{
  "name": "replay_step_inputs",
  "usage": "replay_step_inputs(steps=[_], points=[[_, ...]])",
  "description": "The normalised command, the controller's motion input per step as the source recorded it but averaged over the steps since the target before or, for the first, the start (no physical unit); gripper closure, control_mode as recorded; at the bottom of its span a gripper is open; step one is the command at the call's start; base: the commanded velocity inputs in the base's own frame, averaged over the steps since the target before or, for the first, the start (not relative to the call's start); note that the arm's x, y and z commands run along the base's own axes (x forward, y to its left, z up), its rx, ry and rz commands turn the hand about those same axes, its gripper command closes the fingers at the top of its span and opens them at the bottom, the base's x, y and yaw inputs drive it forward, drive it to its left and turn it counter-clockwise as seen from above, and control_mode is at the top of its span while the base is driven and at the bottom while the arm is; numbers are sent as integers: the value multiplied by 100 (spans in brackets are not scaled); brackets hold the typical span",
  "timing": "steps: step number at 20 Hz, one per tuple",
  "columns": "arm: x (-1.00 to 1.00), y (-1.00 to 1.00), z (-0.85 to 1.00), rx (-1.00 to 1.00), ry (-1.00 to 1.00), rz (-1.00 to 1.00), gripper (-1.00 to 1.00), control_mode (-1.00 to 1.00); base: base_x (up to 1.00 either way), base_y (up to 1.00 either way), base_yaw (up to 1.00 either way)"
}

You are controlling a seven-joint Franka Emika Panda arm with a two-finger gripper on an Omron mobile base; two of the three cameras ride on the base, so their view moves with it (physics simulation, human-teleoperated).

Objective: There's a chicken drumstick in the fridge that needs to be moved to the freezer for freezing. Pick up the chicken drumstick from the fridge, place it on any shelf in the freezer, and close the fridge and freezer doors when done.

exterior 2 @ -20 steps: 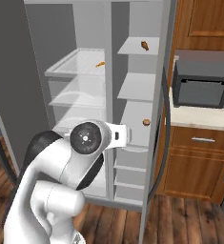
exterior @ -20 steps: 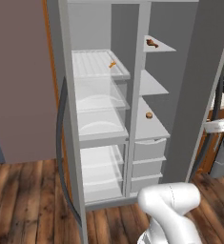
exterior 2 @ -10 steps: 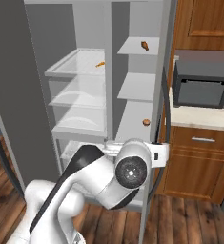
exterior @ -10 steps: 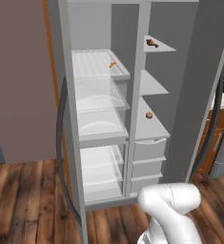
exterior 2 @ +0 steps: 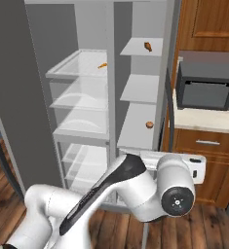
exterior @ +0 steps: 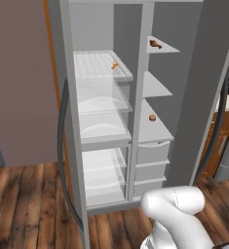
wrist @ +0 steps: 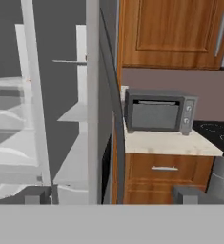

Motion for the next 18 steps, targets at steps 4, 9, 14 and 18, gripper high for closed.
replay_step_inputs(steps=[4, 9, 14, 18], points=[[50, -36, -32, 2, -11, 3, -100, -100, 0, 0, 0], [49, -38, -50, 2, -11, 6, -100, -100, 0, 0, 0], [54, -29, -56, 1, -7, 7, -100, -100, 0, 0, 0], [67, -30, -41, 3, -1, 12, -100, -100, 0, 0, 0]])
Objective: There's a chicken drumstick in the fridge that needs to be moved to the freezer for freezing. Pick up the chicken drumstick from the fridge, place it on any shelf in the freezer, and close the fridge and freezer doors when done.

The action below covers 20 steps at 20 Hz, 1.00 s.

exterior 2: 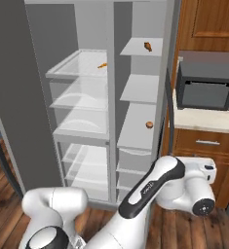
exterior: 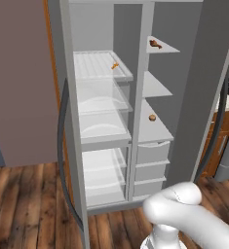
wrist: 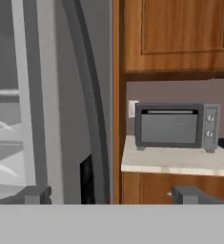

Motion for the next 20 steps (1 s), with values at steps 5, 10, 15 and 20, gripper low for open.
replay_step_inputs(steps=[5, 10, 15, 20], points=[[53, -31, -18, 8, 0, 16, -100, -100, 0, 0, 0], [38, -33, -23, 9, 0, 21, -100, -100, 0, 0, 0], [43, -14, -37, 3, -12, 13, -100, -100, 0, 0, 0], [52, 0, -43, 0, -13, 3, -100, -100, 0, 0, 0]])
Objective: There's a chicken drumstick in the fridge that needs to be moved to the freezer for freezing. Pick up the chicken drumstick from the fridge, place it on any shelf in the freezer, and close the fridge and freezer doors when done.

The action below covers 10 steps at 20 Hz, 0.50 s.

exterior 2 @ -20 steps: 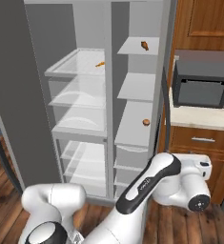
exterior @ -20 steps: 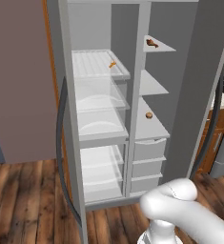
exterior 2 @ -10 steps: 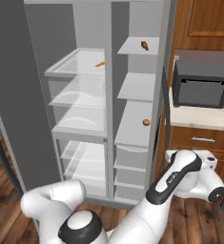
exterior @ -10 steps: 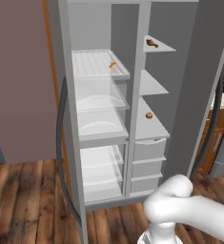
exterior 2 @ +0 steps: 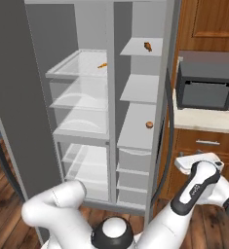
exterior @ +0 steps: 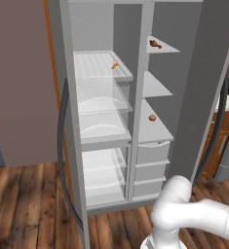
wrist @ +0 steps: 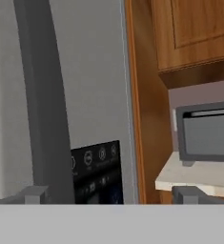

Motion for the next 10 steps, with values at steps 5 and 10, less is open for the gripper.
replay_step_inputs(steps=[5, 10], points=[[59, 0, -41, 0, -5, 0, -100, -100, 0, 0, 0], [59, 0, -22, 0, 1, 0, -100, -100, 0, 0, 0]])
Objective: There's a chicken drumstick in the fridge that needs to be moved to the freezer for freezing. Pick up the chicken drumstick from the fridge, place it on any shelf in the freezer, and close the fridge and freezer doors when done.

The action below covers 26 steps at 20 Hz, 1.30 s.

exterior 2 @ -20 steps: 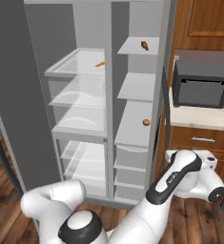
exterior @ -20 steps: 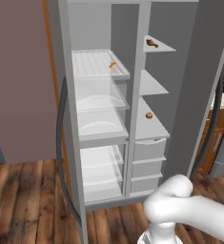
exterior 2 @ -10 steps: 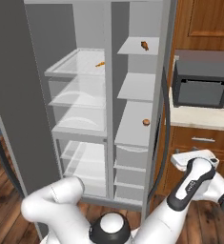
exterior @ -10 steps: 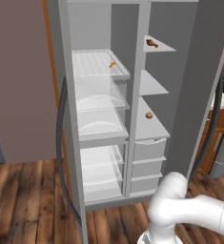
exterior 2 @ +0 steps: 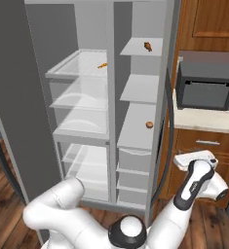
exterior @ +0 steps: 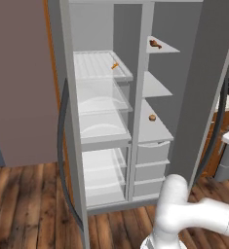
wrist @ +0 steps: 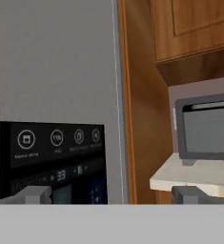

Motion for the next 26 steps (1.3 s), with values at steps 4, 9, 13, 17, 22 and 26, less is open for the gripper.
replay_step_inputs(steps=[4, 9, 13, 17, 22, 26], points=[[56, 7, -15, 0, 9, 0, -100, -100, 0, 0, 0], [46, 19, -15, 0, 8, 0, -100, -100, 0, 0, 0], [22, 46, -18, -1, 6, 0, -100, -100, 0, 0, 0], [3, 73, -16, -4, 3, 0, -100, -100, 0, 0, 0], [-1, 100, -6, -7, 0, -2, -100, -100, 0, 0, 0], [0, 100, 0, -4, 0, -3, -100, -100, 0, 0, 0]])
